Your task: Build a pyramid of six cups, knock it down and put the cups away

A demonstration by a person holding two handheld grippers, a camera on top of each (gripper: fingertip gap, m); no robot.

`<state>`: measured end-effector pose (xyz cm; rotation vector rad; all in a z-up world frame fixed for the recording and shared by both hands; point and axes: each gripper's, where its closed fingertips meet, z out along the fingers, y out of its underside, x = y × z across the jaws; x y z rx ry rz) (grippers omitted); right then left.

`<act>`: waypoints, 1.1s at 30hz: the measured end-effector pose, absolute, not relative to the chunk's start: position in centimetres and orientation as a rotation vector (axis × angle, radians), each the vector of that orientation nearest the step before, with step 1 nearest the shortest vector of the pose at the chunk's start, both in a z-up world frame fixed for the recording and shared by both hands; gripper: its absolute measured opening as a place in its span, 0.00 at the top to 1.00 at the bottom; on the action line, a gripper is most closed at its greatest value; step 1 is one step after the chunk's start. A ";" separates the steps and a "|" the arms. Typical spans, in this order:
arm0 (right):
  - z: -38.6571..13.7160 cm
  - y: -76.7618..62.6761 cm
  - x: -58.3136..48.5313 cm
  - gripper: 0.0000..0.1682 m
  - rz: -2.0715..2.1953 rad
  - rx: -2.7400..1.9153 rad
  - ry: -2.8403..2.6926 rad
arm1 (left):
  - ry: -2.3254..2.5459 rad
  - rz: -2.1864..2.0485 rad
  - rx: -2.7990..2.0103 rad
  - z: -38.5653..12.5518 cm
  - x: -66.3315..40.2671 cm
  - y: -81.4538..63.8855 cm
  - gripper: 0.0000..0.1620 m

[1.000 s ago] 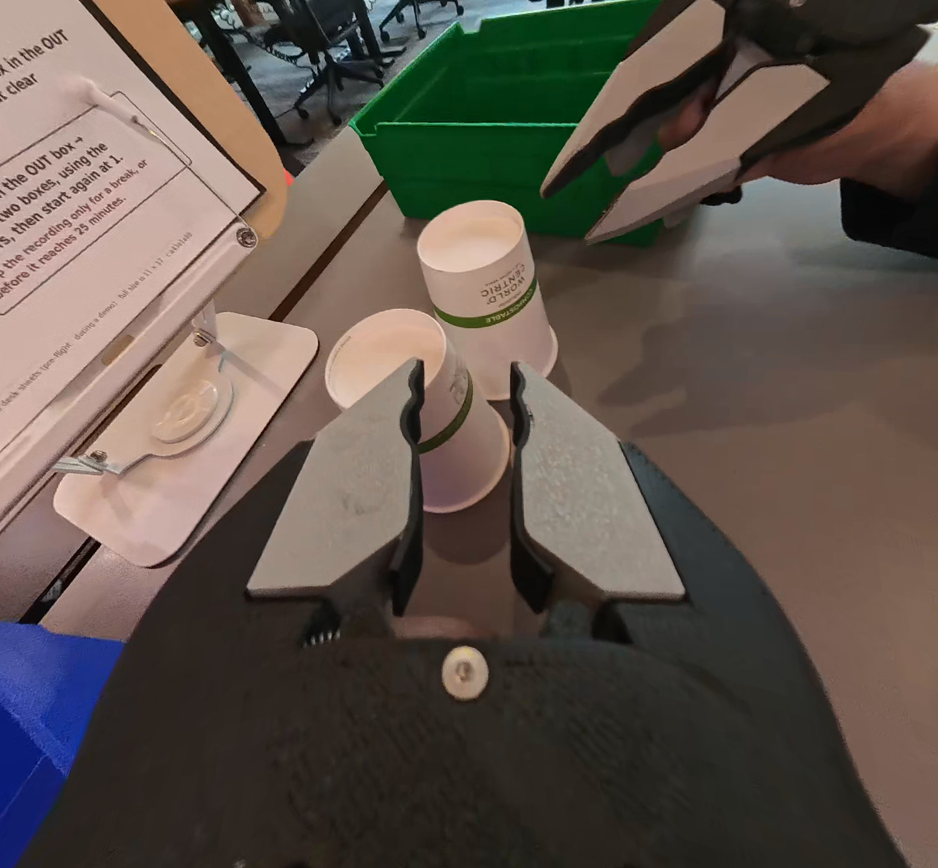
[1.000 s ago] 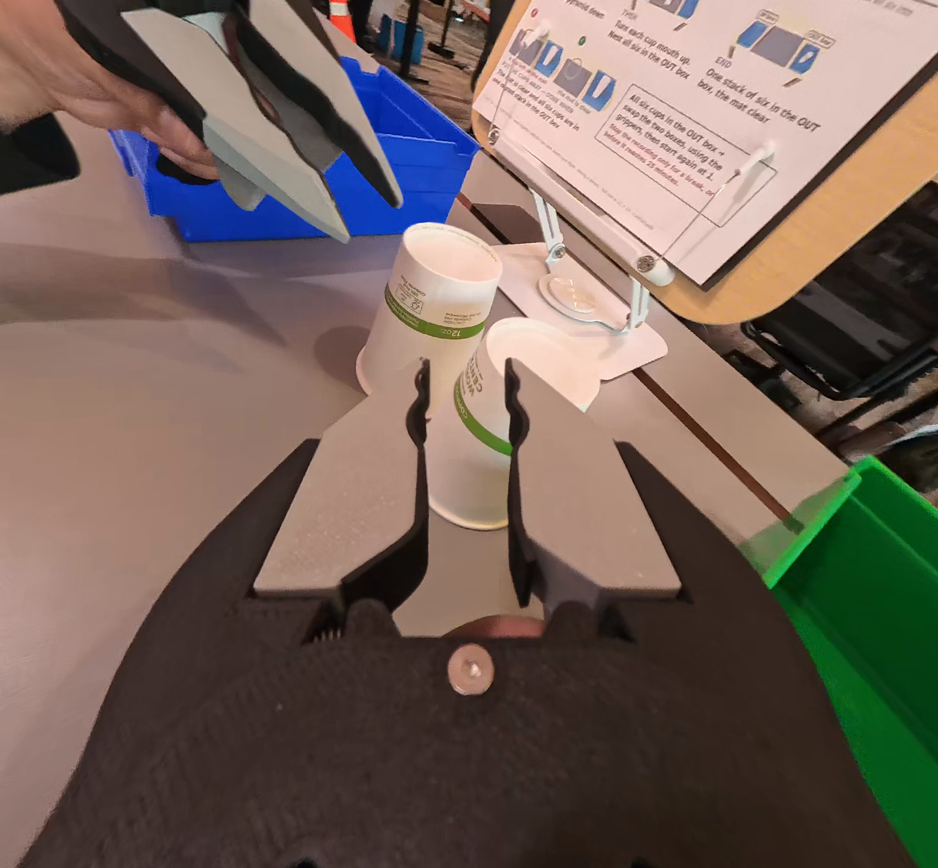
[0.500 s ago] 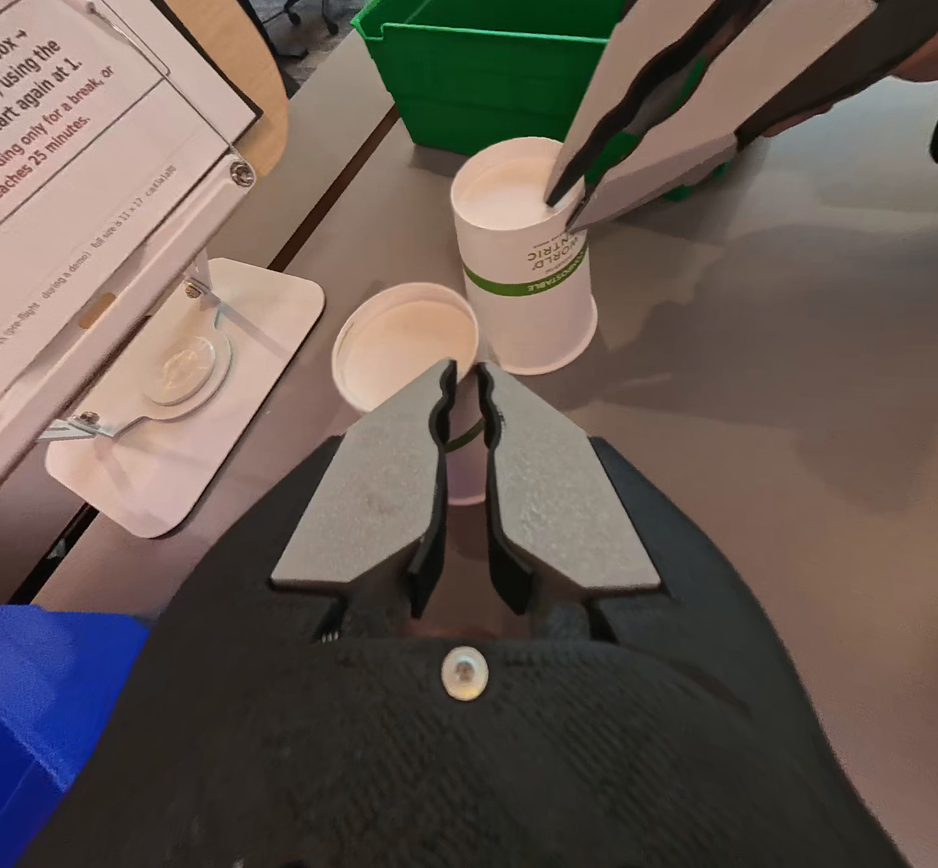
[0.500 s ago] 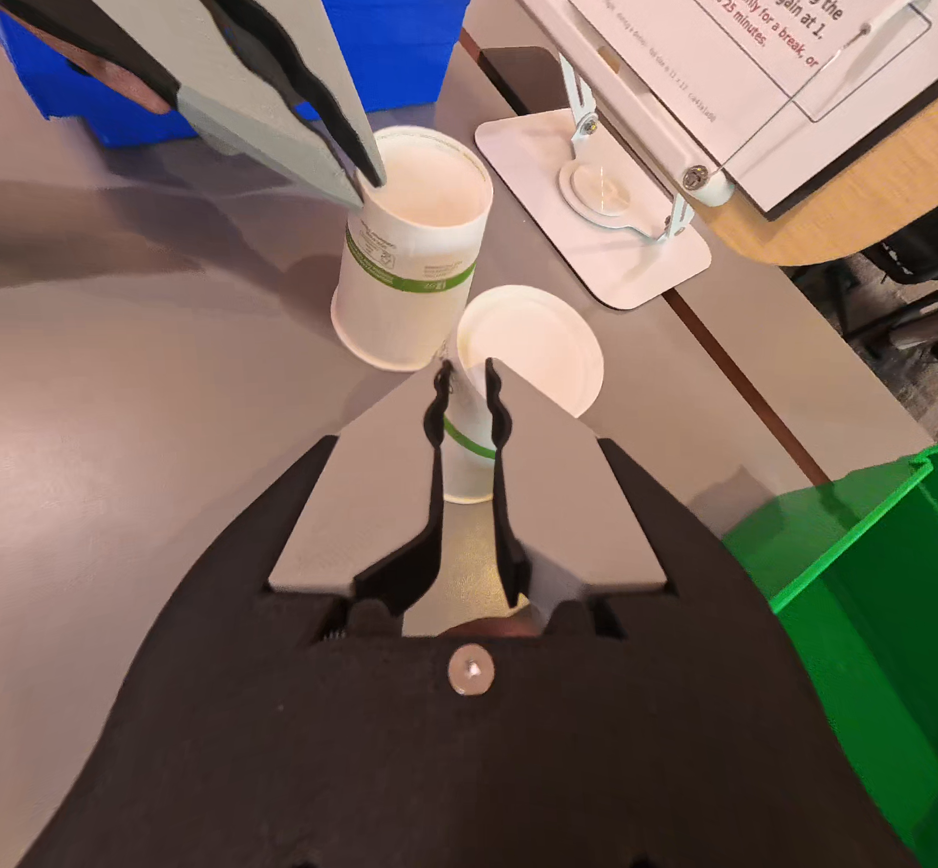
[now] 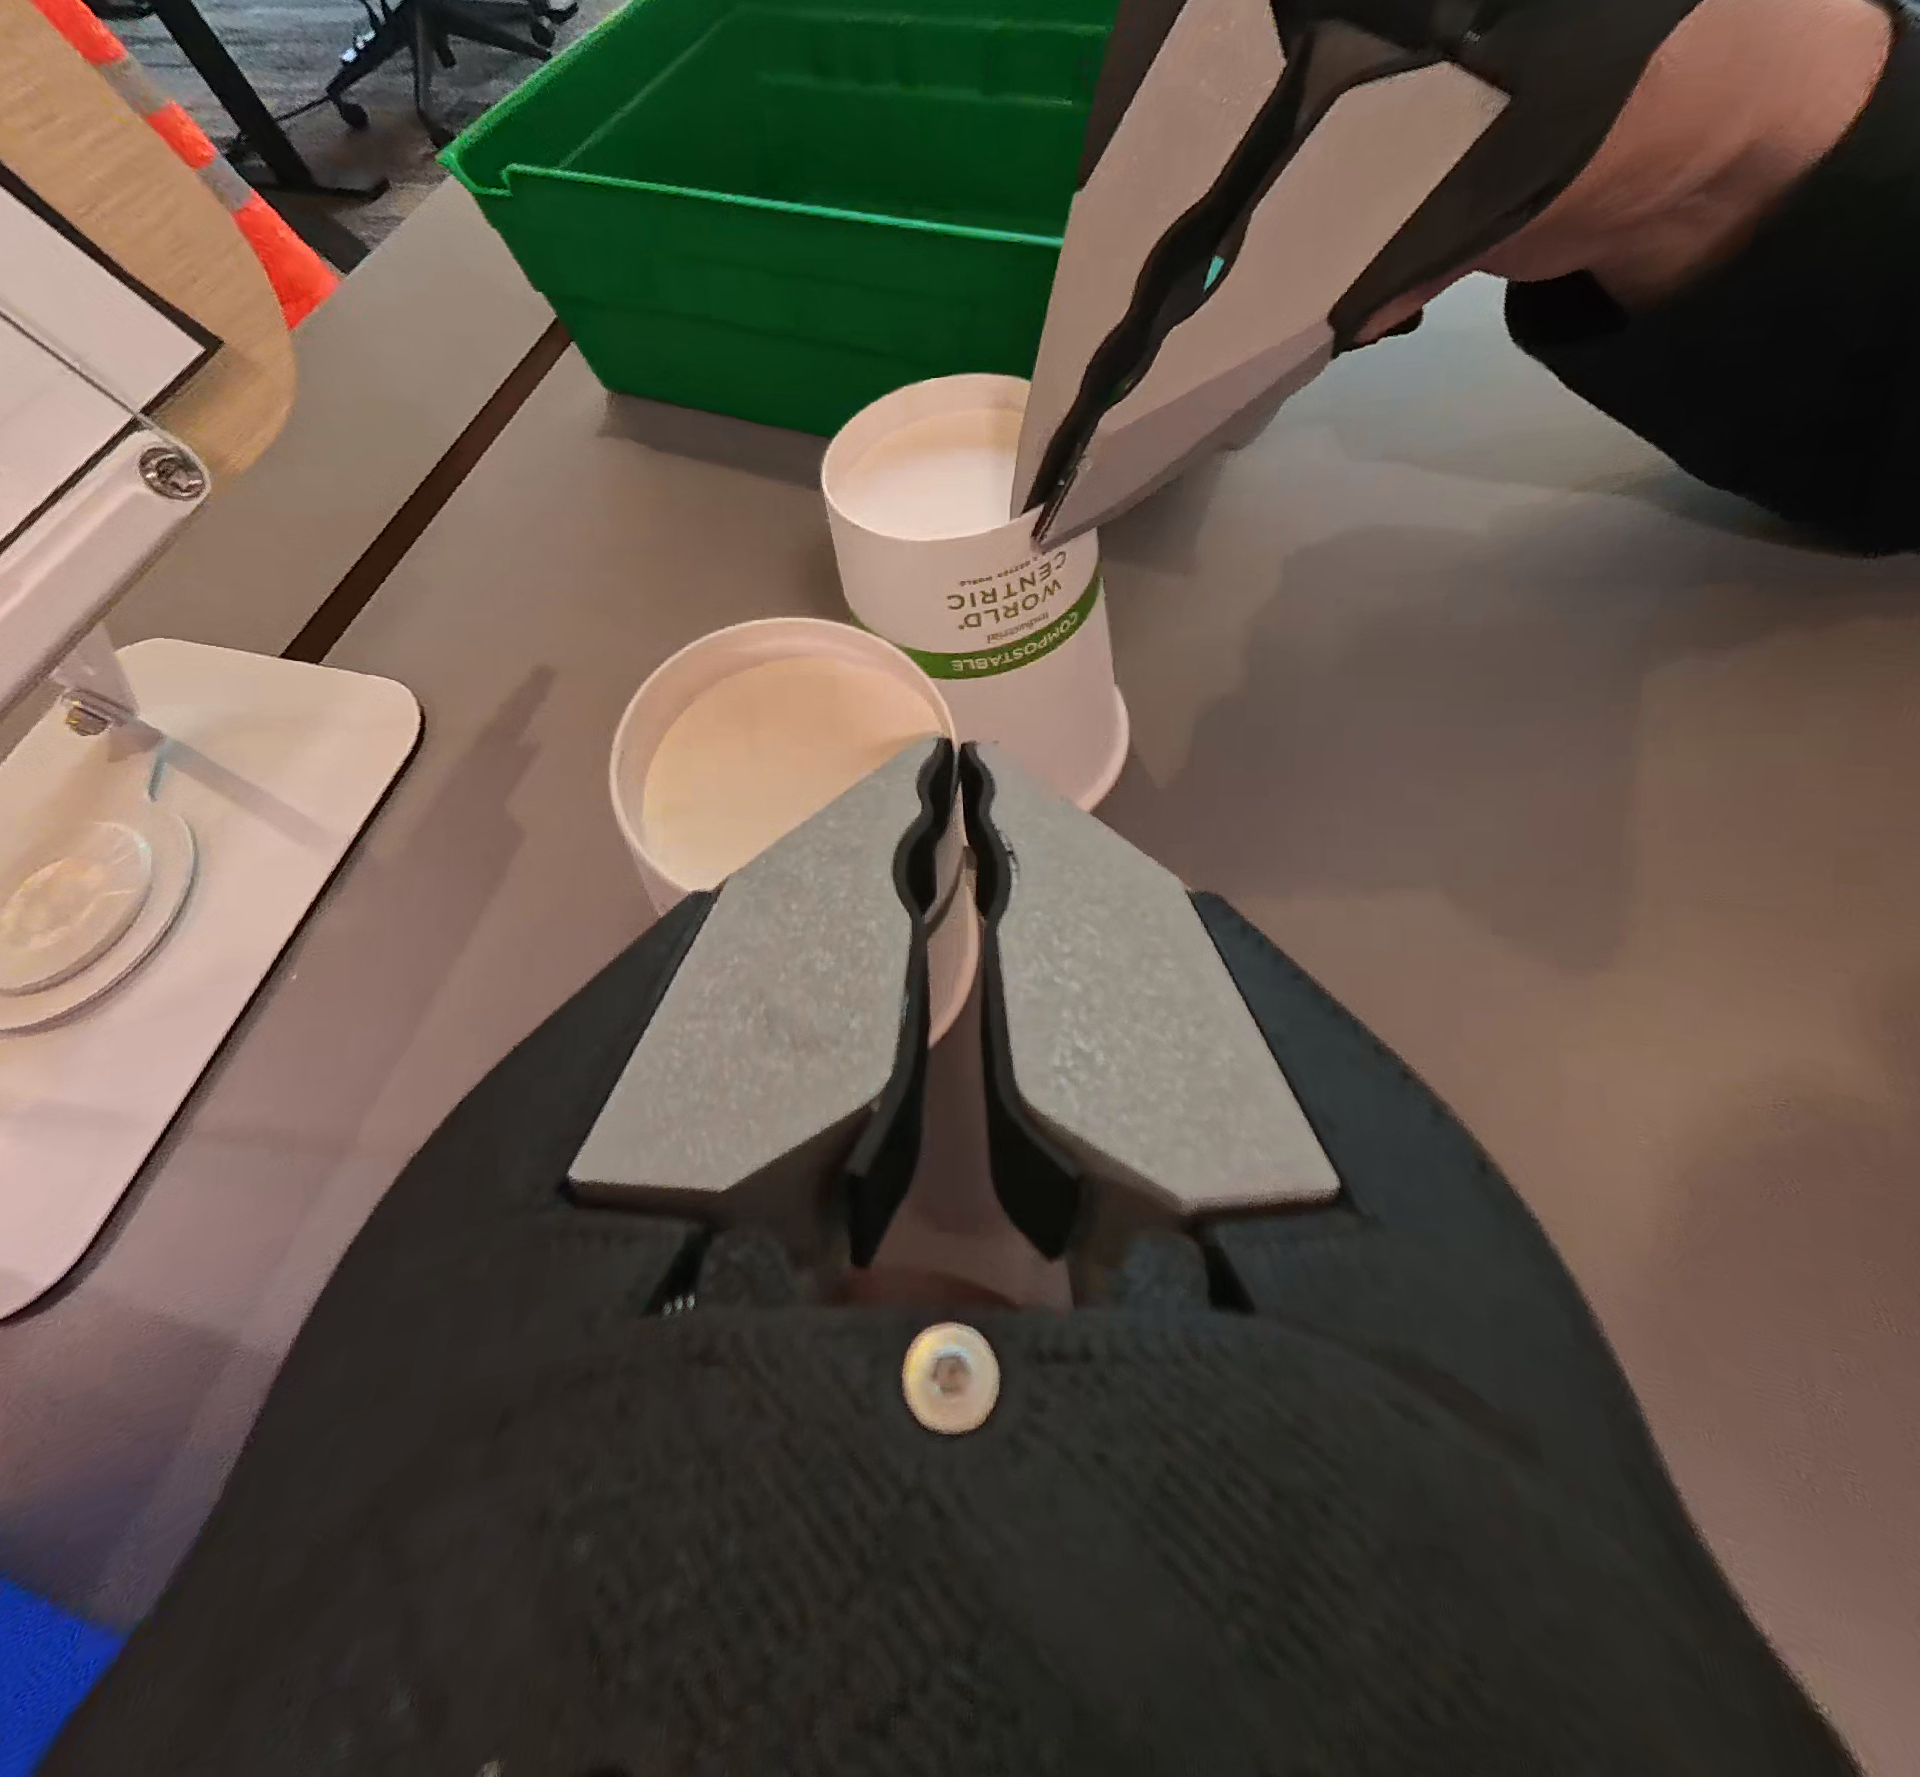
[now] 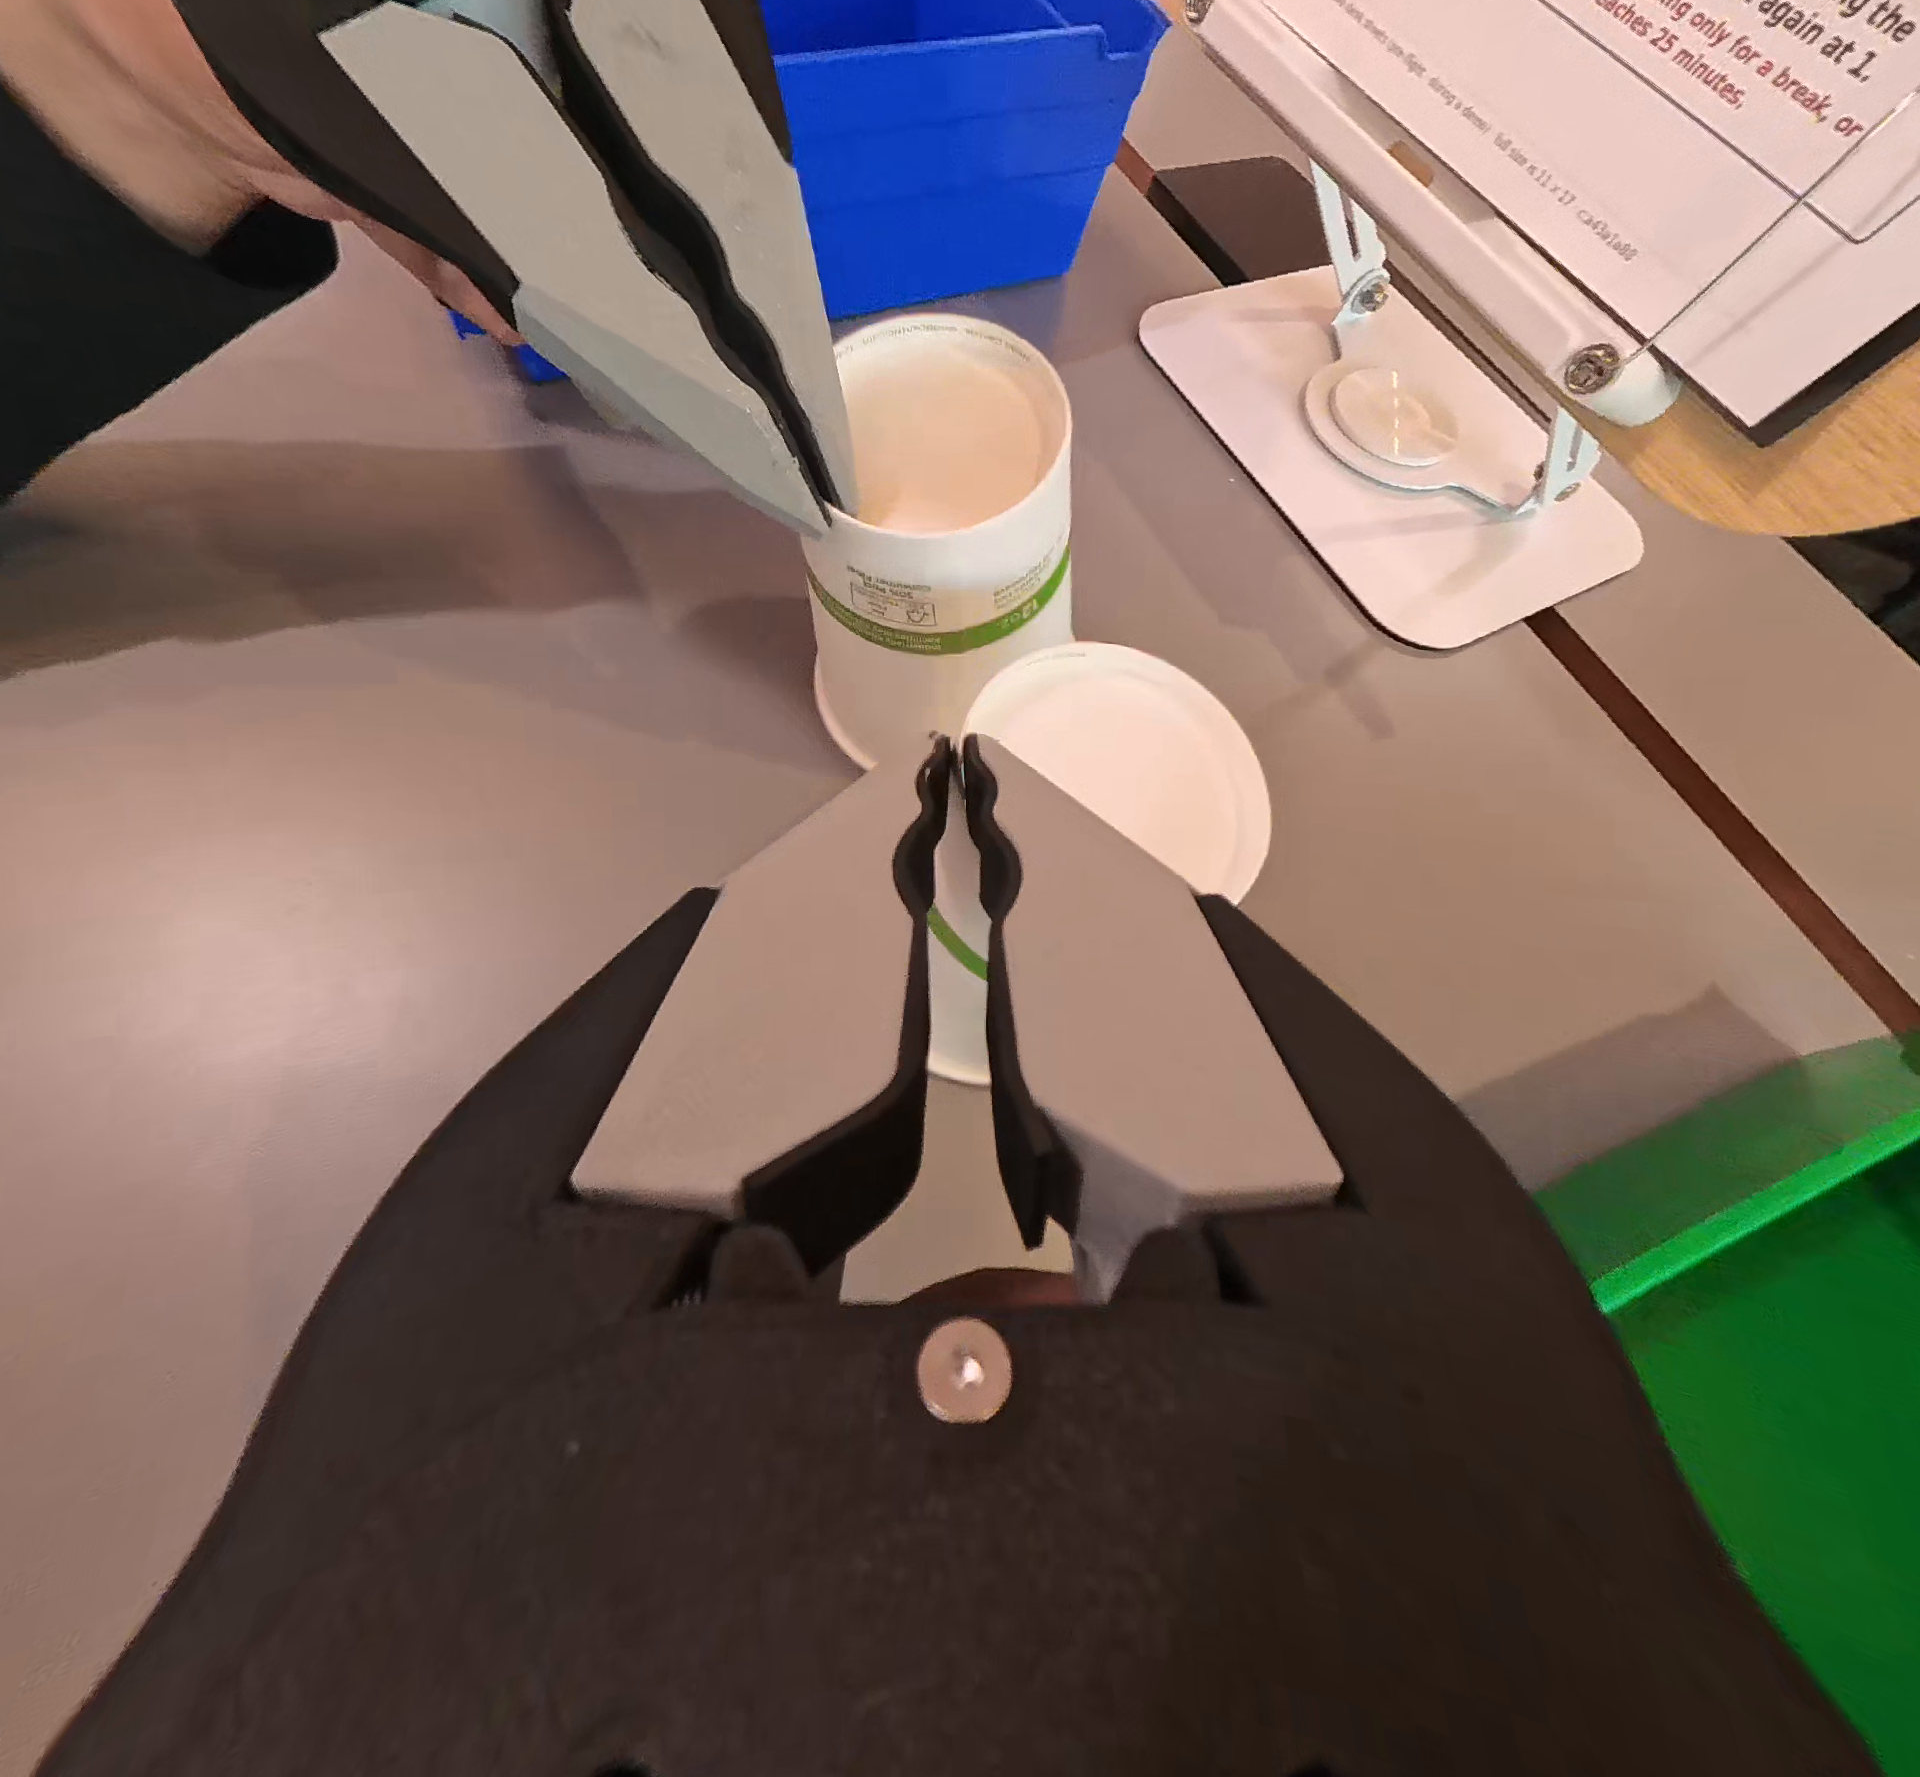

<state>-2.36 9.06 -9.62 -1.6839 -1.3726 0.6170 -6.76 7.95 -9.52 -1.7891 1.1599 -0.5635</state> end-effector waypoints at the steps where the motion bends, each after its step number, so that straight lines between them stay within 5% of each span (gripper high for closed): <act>1: -9.5 9.0 -2.2 1.00 0.613 -1.683 -1.370 | 1.169 -0.564 -1.789 -9.6 -6.5 7.8 1.00; 14: -10.4 8.7 -1.6 0.99 0.589 -1.689 -1.413 | 1.142 -0.577 -1.839 -10.2 -6.0 7.3 0.99; 22: -7.9 8.9 -0.3 0.83 0.633 -1.636 -1.337 | 1.046 -0.547 -1.801 -8.3 -6.9 7.6 0.81; 28: -3.3 13.1 6.4 0.79 0.504 -1.634 -0.949 | 0.828 -0.548 -1.689 -5.1 -8.6 7.3 0.82; 31: -4.2 14.0 8.0 0.67 0.460 -1.707 -0.887 | 0.792 -0.484 -1.667 -5.5 -9.5 7.3 0.83; 33: -5.2 14.6 8.1 0.69 0.387 -1.740 -0.885 | 0.780 -0.467 -1.673 -6.2 -9.7 7.3 0.84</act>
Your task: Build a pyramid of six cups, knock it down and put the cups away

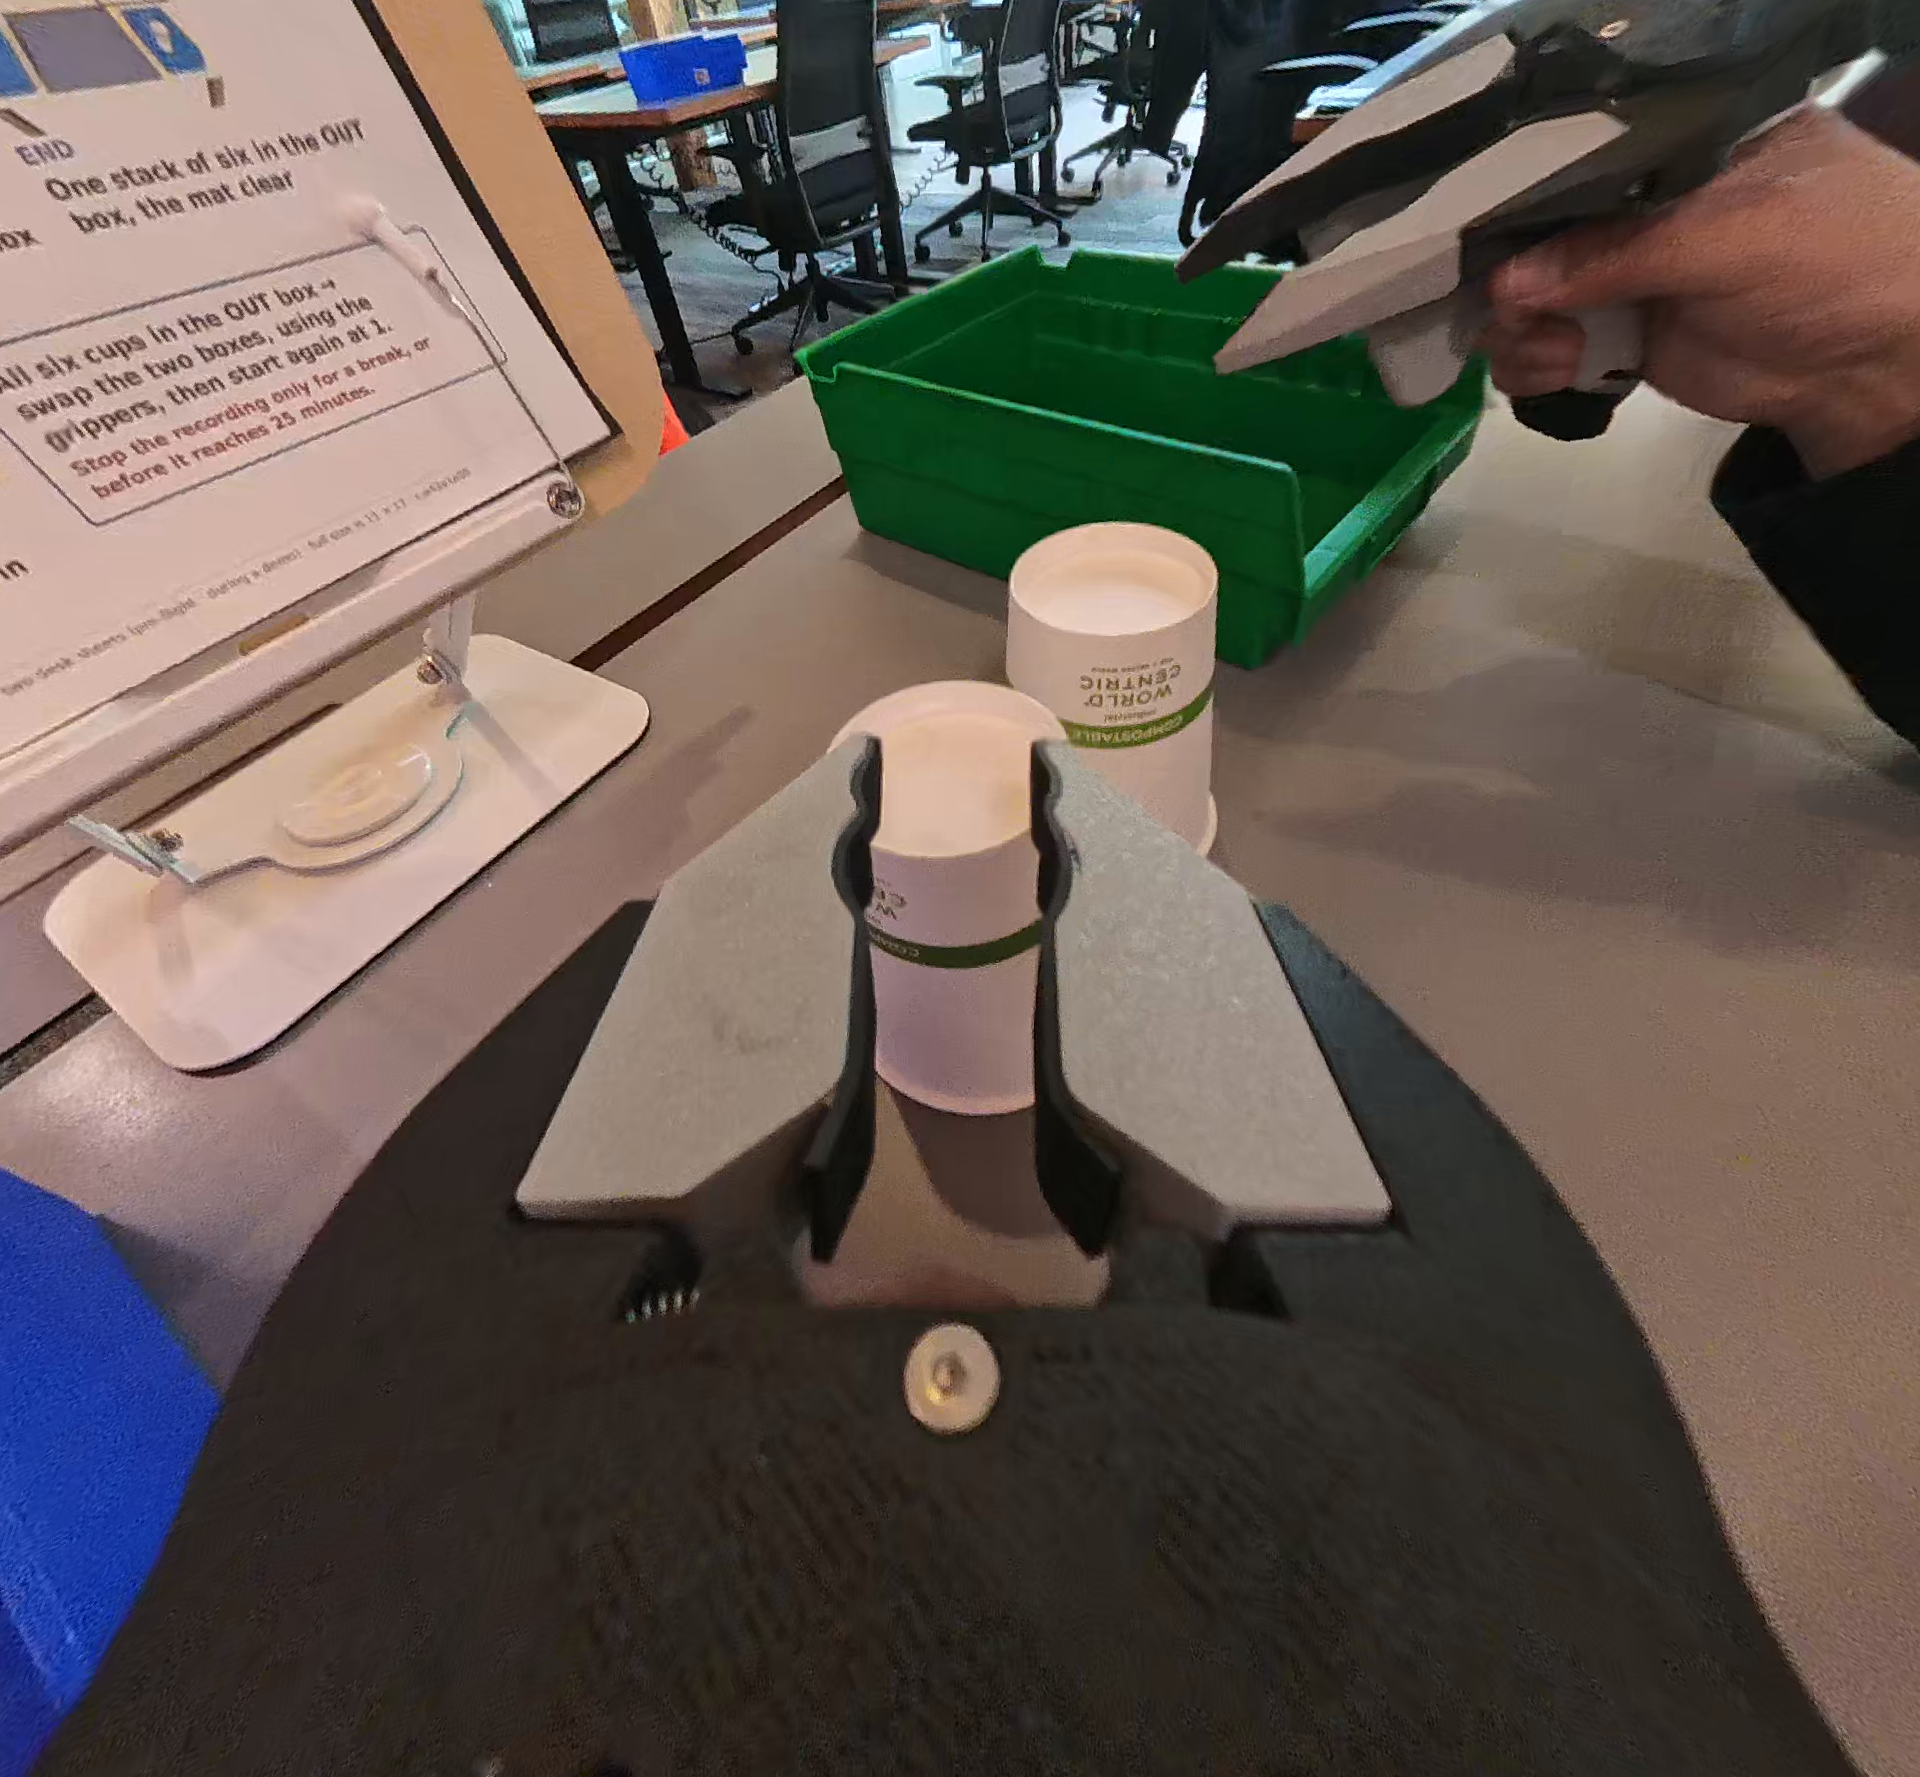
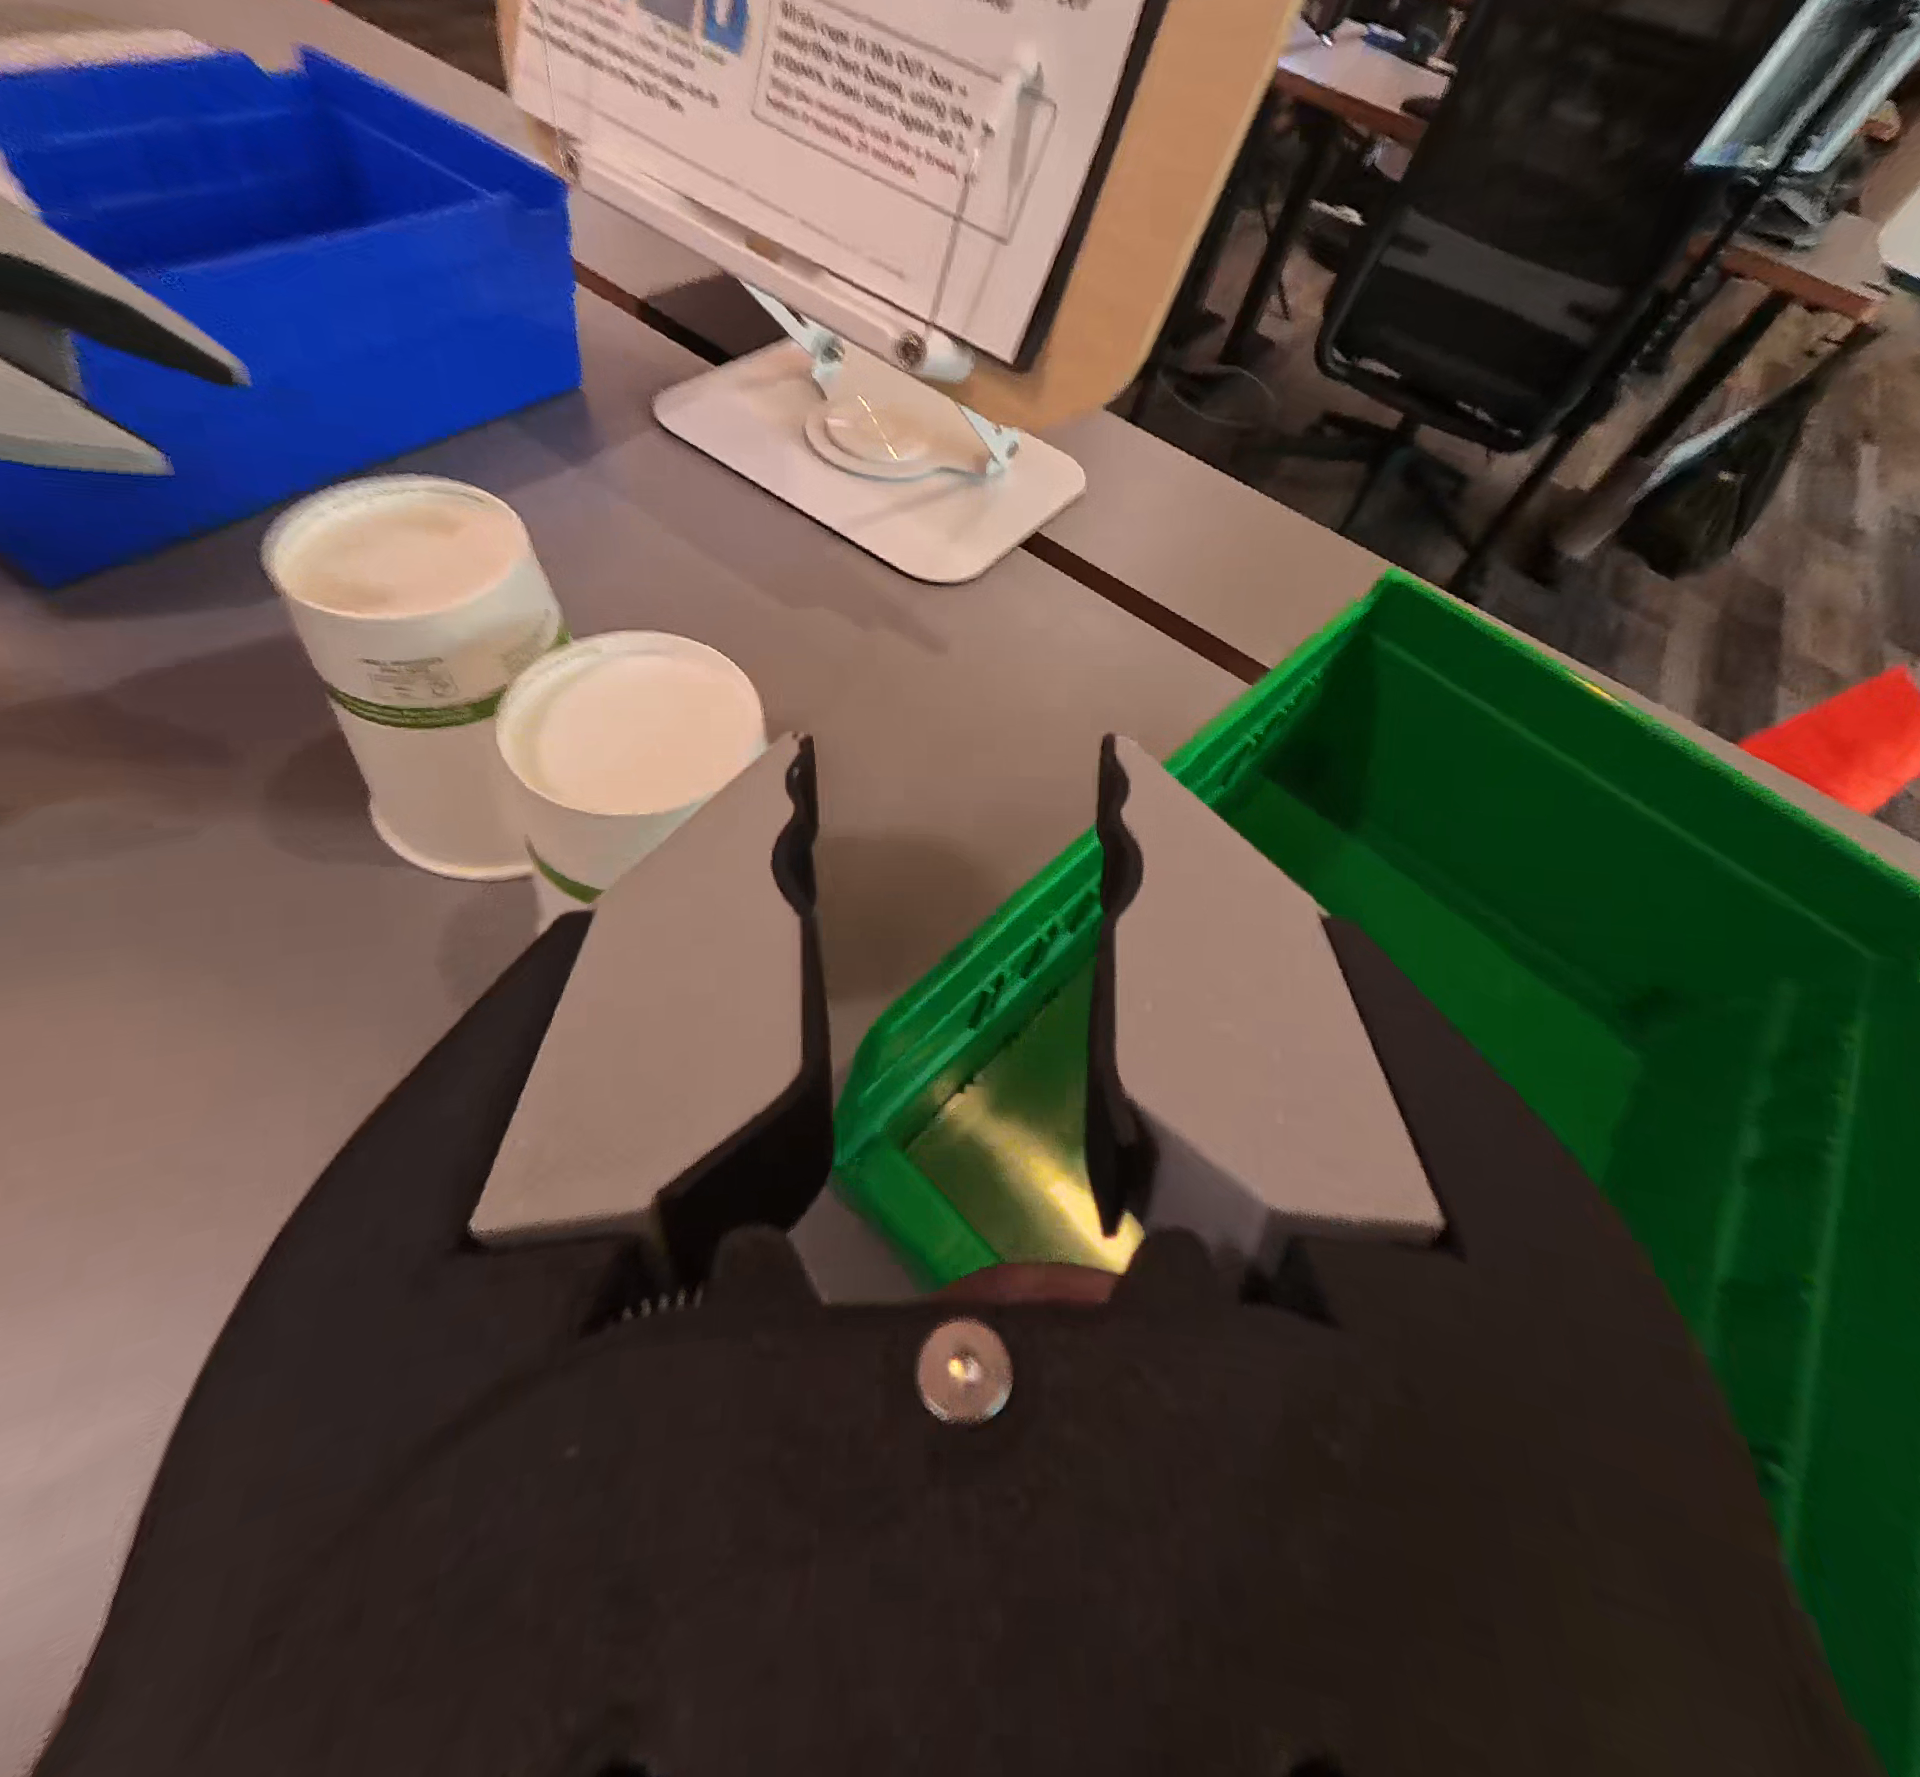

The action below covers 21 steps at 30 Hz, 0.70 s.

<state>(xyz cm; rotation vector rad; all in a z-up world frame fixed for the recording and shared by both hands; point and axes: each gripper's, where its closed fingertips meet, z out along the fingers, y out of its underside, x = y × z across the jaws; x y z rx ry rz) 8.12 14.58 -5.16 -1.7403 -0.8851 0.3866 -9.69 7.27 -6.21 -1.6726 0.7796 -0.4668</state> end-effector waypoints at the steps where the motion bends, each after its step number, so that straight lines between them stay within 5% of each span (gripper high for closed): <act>1: -5.9 14.9 8.2 0.69 0.319 -1.760 -0.902 | 0.778 -0.459 -1.681 -6.6 -9.8 7.3 0.84; 8: -12.1 14.5 10.2 0.83 0.093 -2.046 -1.060 | 0.778 -0.396 -1.771 -10.1 -10.5 8.1 0.84; 13: -12.3 13.4 13.6 0.81 0.111 -2.128 -1.046 | 0.773 -0.398 -1.797 -10.8 -10.7 8.3 0.84; 21: -5.1 13.1 10.3 0.77 0.433 -1.752 -0.893 | 0.698 -0.534 -1.728 -8.8 -10.9 7.8 0.84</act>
